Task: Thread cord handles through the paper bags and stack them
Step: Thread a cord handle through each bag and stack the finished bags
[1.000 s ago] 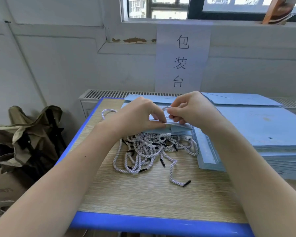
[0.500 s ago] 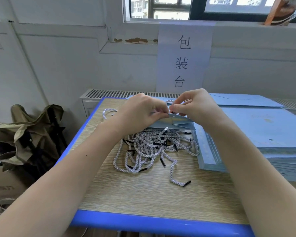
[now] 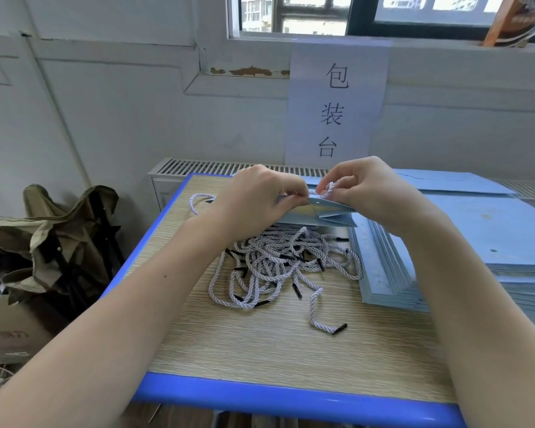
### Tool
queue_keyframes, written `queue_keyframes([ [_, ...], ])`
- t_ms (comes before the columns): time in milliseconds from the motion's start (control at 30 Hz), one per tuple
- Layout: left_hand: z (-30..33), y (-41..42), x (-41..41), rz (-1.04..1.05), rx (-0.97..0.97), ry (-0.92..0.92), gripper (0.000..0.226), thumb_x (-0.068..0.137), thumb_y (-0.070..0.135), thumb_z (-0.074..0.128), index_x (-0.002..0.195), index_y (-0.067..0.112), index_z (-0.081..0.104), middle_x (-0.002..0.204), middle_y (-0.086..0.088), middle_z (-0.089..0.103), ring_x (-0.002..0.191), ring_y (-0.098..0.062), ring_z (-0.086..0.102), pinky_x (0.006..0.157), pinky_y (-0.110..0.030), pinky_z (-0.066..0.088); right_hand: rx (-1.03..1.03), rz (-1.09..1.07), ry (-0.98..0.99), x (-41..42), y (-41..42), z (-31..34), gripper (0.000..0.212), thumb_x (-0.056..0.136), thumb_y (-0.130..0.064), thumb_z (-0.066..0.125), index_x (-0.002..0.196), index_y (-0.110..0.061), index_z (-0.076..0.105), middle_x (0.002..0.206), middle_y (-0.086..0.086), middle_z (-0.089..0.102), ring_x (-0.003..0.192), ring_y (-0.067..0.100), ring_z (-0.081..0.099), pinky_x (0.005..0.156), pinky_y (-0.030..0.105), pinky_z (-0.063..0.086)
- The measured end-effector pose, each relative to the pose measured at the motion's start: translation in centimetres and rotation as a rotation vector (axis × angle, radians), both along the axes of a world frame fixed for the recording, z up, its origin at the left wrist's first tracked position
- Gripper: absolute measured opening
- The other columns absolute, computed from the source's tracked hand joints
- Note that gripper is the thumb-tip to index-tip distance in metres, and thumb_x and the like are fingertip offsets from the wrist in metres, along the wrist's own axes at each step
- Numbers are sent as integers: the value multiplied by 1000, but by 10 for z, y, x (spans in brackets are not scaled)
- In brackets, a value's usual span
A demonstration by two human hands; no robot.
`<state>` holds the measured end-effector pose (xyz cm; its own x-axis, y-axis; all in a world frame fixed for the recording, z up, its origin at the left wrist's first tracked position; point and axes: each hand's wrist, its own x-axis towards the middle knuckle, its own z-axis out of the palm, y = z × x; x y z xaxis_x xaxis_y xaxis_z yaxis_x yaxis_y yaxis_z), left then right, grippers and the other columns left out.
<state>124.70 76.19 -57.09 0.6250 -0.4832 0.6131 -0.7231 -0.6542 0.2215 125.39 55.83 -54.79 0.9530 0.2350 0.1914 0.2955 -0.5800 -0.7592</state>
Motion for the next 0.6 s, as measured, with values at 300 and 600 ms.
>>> queue_keyframes([
  [300,-1,1,2,2,-6,13,26,90,40,58,91,21,77,77,6,73,69,-18,67,66,-40,55,-108,94,-116,6,-5,-3,17,90,-4,71,85,-20,76,63,-8,66,54,3,50,58,16,42],
  [600,0,0,1,-12,-34,26,23,89,37,61,92,20,77,82,5,75,75,-17,70,72,-40,58,33,-95,73,4,-3,1,26,93,-32,69,82,-9,67,75,1,66,60,15,45,59,28,43],
])
